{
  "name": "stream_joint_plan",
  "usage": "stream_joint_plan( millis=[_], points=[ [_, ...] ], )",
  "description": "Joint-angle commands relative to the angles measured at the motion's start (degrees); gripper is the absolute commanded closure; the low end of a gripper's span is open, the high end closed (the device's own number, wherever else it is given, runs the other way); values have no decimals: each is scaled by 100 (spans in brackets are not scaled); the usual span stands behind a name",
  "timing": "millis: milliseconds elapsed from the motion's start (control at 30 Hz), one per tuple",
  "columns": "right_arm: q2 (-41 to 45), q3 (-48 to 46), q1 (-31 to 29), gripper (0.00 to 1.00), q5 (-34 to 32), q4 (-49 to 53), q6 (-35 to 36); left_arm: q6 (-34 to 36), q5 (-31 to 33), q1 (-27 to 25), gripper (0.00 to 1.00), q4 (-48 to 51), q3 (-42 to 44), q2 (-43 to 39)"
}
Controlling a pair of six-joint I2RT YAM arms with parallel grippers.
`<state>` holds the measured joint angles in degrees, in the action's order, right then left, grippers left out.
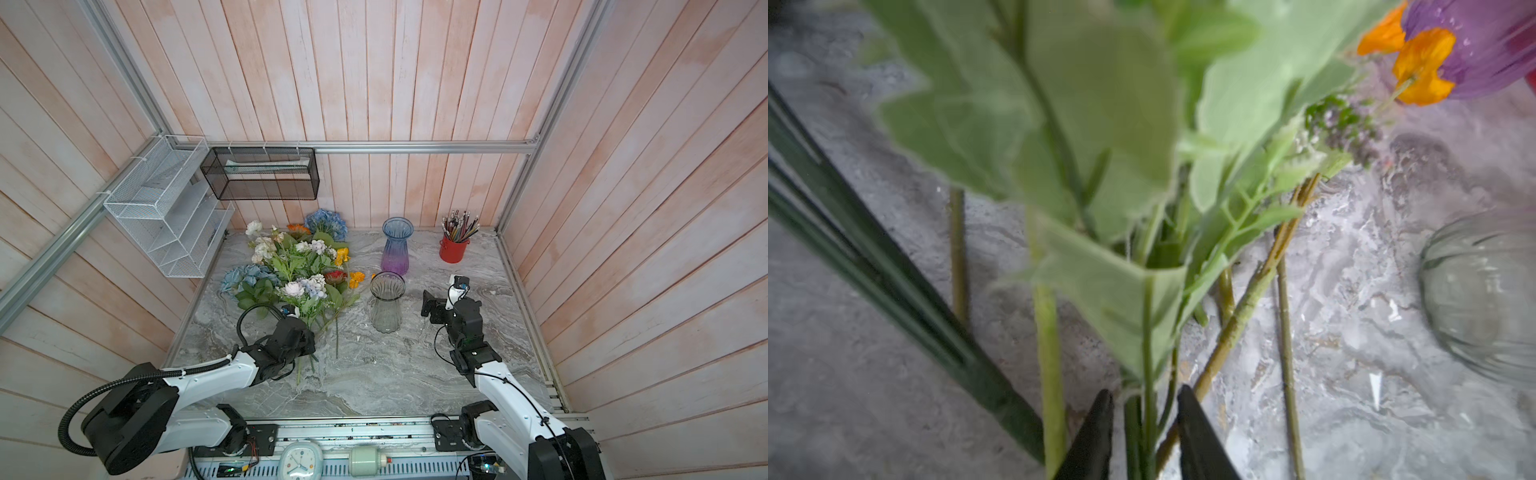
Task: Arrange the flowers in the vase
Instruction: 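Grasp and lift bouquet stems with left gripper while right releases vase, then hold bouquet over vase with left gripper while right grasps its stems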
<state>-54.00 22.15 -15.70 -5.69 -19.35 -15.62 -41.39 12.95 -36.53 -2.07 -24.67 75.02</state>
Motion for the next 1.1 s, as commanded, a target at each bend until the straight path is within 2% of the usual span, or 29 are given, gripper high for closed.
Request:
stream_joint_plan(
  millis=[0,100,333,467,567,633,800,933,1067],
  points=[
    [28,239,25,3,-131,-82,56,104,129,32,85,-84,-187,83],
    [69,322,32,3,-197,-107,132,135,136,33,95,-25,-212,-44],
    [-15,881,59,3,-684,-122,256,355,547,32,98,328,-417,-1003],
    [-212,1441,76,5,-691,-60,339,903,683,41,100,179,-610,-1692],
    [-399,2002,76,7,-417,230,420,1404,566,41,100,-89,-842,-2012],
    [-494,2367,76,9,14,427,471,1767,282,39,100,-448,-994,-2133],
    [-676,3105,-20,21,1922,567,442,2405,-784,50,100,-1587,-1408,-1990],
    [-819,3502,-541,30,2534,617,637,2741,-1884,53,100,-2348,-1954,-1549],
    [-1112,4026,-1233,32,2964,1022,1035,2809,-2625,59,100,-2840,-2473,-1136]
  ],
)
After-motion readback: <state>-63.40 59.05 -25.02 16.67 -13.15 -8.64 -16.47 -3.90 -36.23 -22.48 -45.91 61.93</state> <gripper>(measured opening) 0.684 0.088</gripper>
